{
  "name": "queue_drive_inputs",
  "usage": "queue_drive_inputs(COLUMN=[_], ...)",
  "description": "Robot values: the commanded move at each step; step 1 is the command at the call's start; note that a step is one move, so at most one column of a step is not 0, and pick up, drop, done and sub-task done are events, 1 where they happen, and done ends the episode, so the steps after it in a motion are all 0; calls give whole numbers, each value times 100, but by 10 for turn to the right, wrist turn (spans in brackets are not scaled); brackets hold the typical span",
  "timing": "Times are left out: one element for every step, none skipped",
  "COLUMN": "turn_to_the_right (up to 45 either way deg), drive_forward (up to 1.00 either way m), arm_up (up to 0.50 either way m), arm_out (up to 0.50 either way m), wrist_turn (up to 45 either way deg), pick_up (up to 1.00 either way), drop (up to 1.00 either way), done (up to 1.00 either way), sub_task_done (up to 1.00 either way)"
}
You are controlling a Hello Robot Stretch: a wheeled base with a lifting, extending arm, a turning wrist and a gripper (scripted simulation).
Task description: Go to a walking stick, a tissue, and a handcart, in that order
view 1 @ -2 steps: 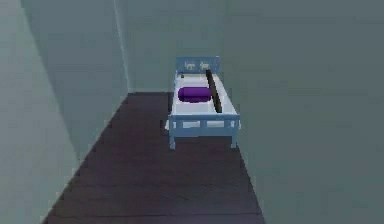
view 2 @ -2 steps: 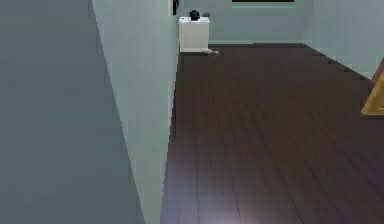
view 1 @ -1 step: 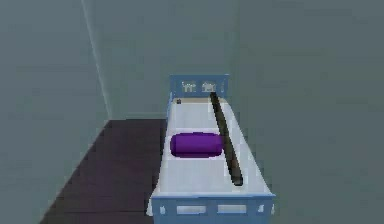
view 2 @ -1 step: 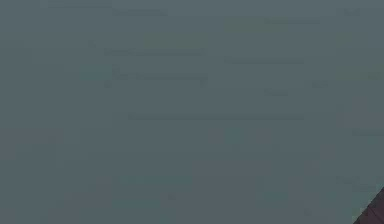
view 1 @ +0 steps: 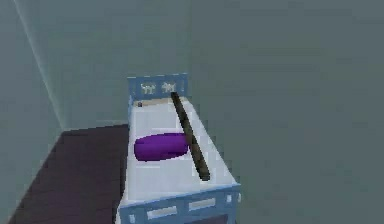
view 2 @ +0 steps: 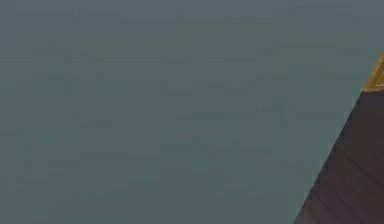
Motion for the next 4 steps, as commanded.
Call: queue_drive_inputs(turn_to_the_right=[0, 0, 450, 450], drive_forward=[20, 0, 0, 0], arm_up=[0, 0, 0, 0], arm_out=[0, 0, 0, 0], wrist_turn=[0, 0, 0, 0], pick_up=[0, 0, 0, 0], drop=[0, 0, 0, 0], done=[0, 0, 0, 0], sub_task_done=[0, 100, 0, 0])
